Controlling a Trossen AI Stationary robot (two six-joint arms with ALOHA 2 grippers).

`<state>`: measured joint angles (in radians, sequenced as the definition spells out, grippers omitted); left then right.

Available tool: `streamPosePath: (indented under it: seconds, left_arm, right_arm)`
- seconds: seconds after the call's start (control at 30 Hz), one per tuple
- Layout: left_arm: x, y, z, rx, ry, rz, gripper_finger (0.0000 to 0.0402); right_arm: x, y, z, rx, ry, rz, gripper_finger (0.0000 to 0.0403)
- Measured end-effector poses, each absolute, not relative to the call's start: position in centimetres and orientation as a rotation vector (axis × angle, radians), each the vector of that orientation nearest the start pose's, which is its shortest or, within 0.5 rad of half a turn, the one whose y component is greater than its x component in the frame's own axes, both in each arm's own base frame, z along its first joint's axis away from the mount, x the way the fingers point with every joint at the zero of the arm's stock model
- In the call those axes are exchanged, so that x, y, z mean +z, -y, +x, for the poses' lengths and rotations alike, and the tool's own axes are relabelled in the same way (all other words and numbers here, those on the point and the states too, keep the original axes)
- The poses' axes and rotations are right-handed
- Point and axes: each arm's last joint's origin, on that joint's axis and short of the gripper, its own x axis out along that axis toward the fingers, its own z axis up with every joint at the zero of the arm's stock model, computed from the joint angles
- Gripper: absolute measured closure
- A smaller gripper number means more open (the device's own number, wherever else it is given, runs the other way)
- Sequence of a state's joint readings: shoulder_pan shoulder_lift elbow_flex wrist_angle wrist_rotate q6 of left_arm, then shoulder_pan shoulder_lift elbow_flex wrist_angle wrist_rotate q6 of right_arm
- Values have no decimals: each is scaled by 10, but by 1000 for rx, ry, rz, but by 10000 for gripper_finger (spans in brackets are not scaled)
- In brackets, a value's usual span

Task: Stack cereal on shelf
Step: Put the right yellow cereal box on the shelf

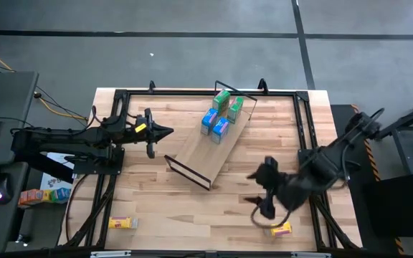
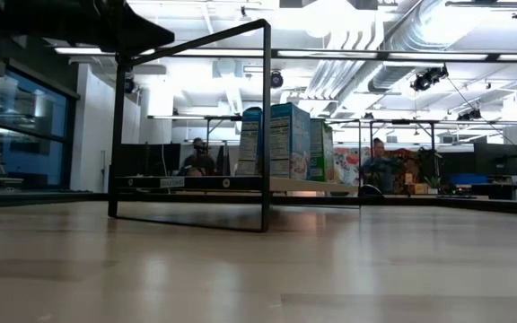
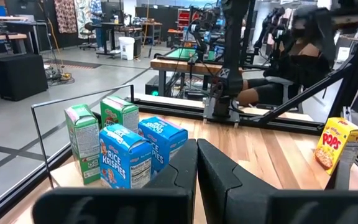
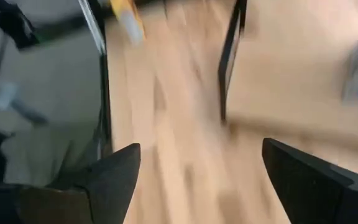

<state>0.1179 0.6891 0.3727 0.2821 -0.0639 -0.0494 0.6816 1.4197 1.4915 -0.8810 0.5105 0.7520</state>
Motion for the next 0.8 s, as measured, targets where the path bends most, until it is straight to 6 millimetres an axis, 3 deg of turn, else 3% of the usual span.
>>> streamPosePath:
  seconds: [0.1,0.37,0.6,0.8]
  left_arm:
    - [248,-21,163,183,-38,-51,398]
    - [248,-21,163,183,-37,-67,398]
    - [245,-21,163,185,-70,-78,398]
    - [243,-21,163,184,-85,-80,398]
  right_arm:
    - [370,-188,231,-101,-846,344,75]
    - [329,-235,246,-68,-1242,513,75]
    - [292,-245,250,-197,-1513,512,75]
    - [284,-247,250,-214,-1580,507,75]
